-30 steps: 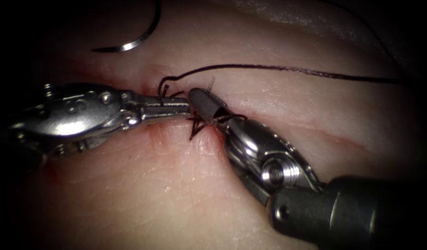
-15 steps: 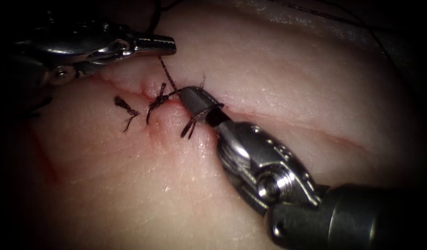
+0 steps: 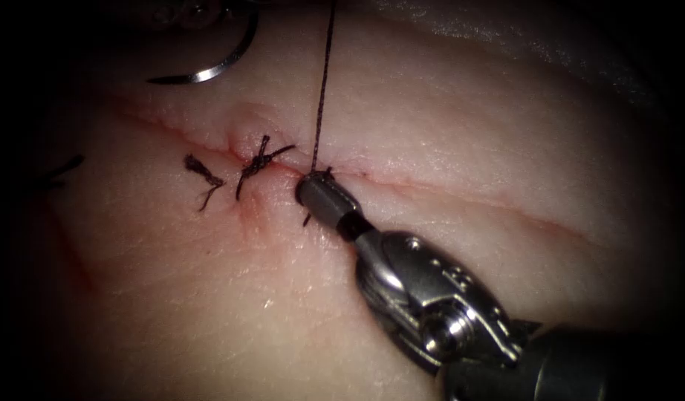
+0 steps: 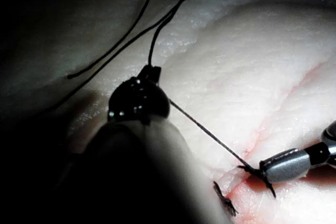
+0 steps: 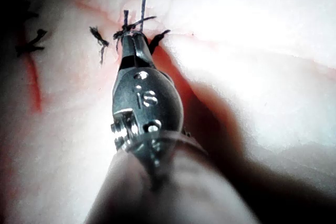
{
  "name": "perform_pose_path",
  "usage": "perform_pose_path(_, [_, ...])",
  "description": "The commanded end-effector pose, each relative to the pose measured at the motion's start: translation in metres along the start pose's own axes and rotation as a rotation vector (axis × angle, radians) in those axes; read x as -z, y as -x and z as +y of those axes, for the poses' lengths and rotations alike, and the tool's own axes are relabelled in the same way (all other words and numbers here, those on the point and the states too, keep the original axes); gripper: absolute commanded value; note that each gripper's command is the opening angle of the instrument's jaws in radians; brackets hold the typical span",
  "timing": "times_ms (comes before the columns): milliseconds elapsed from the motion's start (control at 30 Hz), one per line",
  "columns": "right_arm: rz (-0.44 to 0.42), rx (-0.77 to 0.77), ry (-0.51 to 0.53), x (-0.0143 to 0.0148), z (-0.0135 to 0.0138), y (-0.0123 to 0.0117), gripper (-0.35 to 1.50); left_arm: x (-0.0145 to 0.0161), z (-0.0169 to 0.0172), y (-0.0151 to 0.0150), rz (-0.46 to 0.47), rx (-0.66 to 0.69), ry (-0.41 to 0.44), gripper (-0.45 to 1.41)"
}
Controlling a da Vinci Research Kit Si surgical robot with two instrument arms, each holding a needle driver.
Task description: Wound Closure
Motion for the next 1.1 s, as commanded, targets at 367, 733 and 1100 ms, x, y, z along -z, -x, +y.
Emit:
perform_pose_path(367, [-0.029,0.044,-0.011,-0.0002,-0.0006,0.0015,-0.35,0.0004,-0.0043,-0.0094,0.101,-0.089,-0.071,-0.45])
perform_pose_path(733, [-0.149,0.101,-0.03,-0.0001,0.0,0.0059,-0.35,-0.0017,-0.0063,-0.011,0.117,-0.113,-0.101,-0.45])
perform_pose_path(1100, [-0.228,0.105,-0.055,0.0005,-0.0014,0.0083,-0.35,-0.0015,-0.0066,-0.0118,0.104,-0.16,-0.122,-0.45])
